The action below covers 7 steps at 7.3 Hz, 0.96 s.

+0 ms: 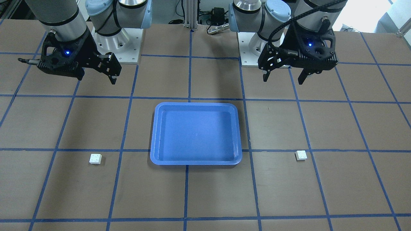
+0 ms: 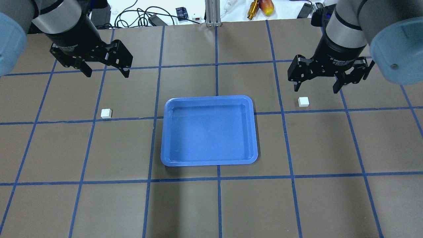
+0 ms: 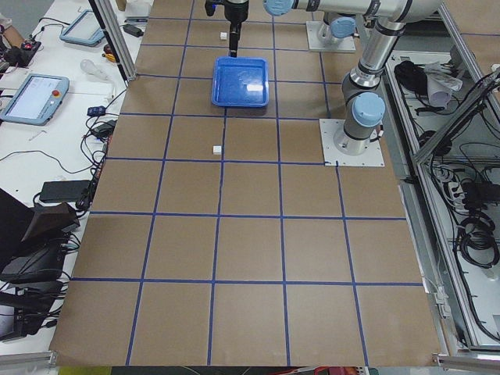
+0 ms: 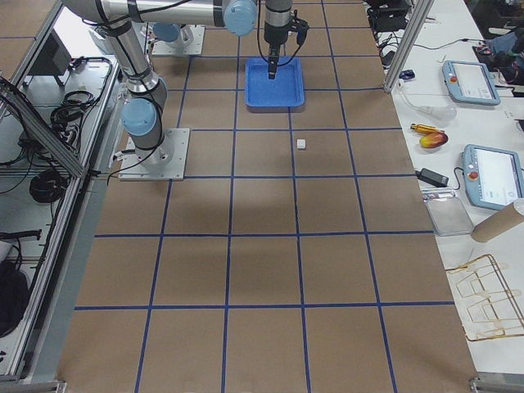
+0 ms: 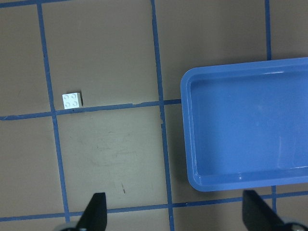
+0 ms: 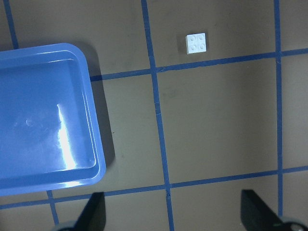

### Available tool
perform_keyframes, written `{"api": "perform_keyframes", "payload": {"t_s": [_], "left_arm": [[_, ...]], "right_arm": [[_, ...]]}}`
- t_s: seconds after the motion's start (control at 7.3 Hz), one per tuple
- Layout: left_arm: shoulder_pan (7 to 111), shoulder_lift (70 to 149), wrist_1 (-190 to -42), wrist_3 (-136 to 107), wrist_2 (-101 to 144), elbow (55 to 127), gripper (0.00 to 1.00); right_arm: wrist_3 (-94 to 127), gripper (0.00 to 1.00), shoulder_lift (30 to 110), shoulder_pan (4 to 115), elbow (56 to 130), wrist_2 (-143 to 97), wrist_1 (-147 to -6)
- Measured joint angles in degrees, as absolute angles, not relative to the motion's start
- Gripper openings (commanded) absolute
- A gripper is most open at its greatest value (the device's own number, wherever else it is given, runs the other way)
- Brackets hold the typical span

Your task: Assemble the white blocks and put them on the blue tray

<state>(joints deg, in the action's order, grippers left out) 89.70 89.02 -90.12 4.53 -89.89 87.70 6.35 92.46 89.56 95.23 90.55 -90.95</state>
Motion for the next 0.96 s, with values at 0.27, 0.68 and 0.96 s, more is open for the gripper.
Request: {"api": "perform_keyframes", "payload": {"t_s": [0.27,0.68,0.96], "left_arm": [[89.66,88.95,-90.11,4.51,-89.99,87.66,1.00],[89.58,89.18,-90.44,2.82,-90.30,87.70,1.00],[89.56,89.68,-91.57,2.19,-90.64,87.63,1.00]], "right_arm": [[6.37,1.00,92.46,89.56,95.27,90.53,-91.04],[6.61,1.00,92.46,89.56,95.33,90.55,-91.20],[6.89,1.00,92.46,89.56,95.36,90.53,-91.27]]}}
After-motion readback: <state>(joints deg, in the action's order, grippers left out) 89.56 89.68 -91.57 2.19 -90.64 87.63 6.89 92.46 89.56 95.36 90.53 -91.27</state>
